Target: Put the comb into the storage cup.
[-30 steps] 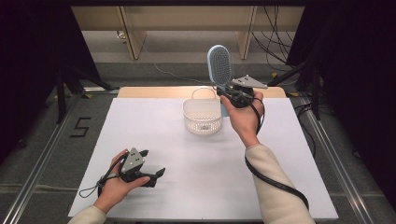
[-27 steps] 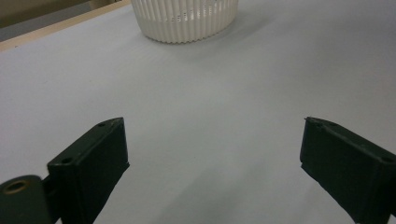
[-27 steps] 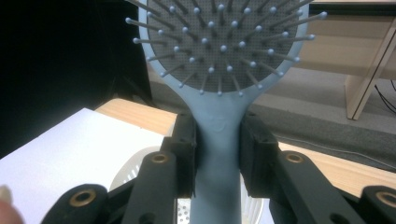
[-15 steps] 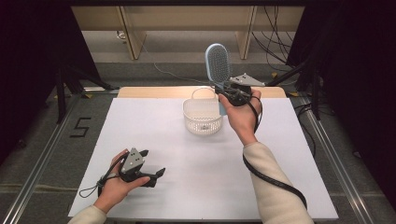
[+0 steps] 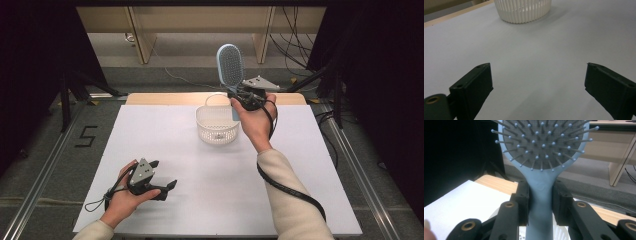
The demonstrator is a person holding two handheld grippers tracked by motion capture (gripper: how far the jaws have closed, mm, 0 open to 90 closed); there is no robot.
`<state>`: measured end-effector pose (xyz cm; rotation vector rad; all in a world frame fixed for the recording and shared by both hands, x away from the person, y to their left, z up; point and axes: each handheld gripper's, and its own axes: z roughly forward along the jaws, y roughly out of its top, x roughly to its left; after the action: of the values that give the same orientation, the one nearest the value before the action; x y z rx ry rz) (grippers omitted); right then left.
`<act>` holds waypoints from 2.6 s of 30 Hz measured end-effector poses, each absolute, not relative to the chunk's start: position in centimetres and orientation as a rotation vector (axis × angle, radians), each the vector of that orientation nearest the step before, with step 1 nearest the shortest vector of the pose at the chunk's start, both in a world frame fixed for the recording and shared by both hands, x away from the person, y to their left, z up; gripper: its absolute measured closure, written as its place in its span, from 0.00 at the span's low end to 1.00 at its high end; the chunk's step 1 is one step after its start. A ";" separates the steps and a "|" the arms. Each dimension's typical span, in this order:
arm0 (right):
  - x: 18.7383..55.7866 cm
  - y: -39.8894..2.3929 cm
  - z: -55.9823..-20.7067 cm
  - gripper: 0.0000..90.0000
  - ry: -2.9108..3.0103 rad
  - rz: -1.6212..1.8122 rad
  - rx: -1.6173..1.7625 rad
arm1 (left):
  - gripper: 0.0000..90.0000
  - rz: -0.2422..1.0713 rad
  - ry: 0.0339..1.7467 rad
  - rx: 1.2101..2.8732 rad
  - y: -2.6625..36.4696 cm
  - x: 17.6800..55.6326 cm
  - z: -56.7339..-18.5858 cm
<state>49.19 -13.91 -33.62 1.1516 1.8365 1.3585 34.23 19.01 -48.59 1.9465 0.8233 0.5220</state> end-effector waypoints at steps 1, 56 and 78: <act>49.2 -13.9 -33.6 0.78 1.837 1.358 1.151 | 0.08 0.522 0.823 1.946 19.0 34.2 -48.6; 51.6 -12.5 -34.2 0.78 1.845 1.321 1.158 | 0.08 0.516 0.820 1.940 18.9 34.2 -48.5; 52.2 -12.2 -34.7 0.78 1.845 1.324 1.152 | 0.08 0.515 0.818 1.938 18.9 34.3 -48.5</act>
<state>52.25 -12.24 -34.73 1.1522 1.8450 1.3235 34.25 18.92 -48.49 1.9380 0.8180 0.5148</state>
